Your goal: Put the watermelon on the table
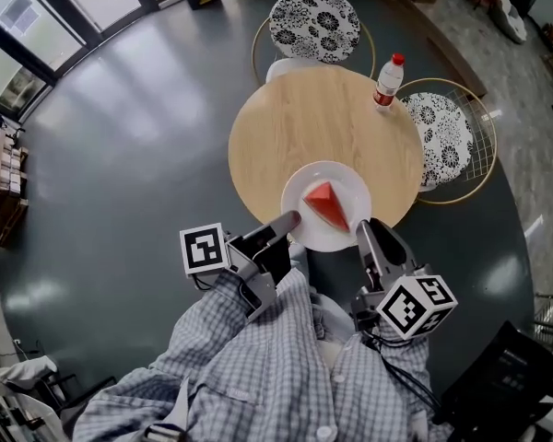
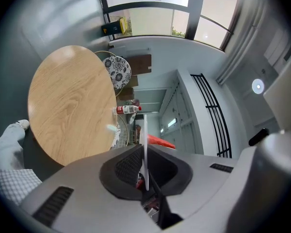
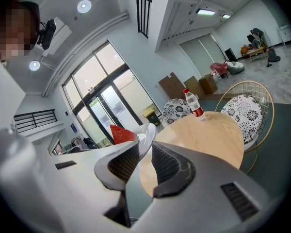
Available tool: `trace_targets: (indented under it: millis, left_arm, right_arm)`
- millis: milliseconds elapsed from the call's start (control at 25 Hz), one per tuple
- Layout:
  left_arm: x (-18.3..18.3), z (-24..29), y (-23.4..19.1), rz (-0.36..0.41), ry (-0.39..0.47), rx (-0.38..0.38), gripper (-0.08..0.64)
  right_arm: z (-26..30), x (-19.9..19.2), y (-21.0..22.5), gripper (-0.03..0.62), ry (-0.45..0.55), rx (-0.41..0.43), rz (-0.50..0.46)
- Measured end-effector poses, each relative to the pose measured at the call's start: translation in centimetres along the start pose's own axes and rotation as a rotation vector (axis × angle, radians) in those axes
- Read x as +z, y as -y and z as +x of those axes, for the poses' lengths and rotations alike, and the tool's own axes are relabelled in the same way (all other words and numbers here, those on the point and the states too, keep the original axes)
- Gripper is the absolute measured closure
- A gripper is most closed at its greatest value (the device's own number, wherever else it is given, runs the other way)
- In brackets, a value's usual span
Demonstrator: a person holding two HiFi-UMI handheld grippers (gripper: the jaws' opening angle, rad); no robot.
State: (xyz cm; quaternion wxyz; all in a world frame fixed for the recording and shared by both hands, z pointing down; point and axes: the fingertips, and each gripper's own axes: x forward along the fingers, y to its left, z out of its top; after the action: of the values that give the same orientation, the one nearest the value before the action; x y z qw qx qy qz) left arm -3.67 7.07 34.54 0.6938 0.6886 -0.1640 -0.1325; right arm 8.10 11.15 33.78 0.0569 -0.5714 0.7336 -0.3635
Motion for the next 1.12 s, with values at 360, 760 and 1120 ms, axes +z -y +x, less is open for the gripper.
trace_targets:
  millis: [360, 760, 1120]
  left_arm:
    - [5.5, 4.0, 1.0, 0.004, -0.026, -0.013, 0.538]
    - [9.1, 6.5, 0.4, 0.029, -0.069, -0.011, 0.537]
    - [11.5, 8.3, 0.1, 0.018, -0.082, -0.003, 0.537]
  right_arm:
    - [4.8, 4.3, 1.0, 0.505, 0.013, -0.034, -0.001]
    - [8.3, 5.7, 2.4, 0.505, 0.006, -0.072, 0.011]
    - [10.9, 7.0, 3.5, 0.505, 0.006, -0.087, 0.028]
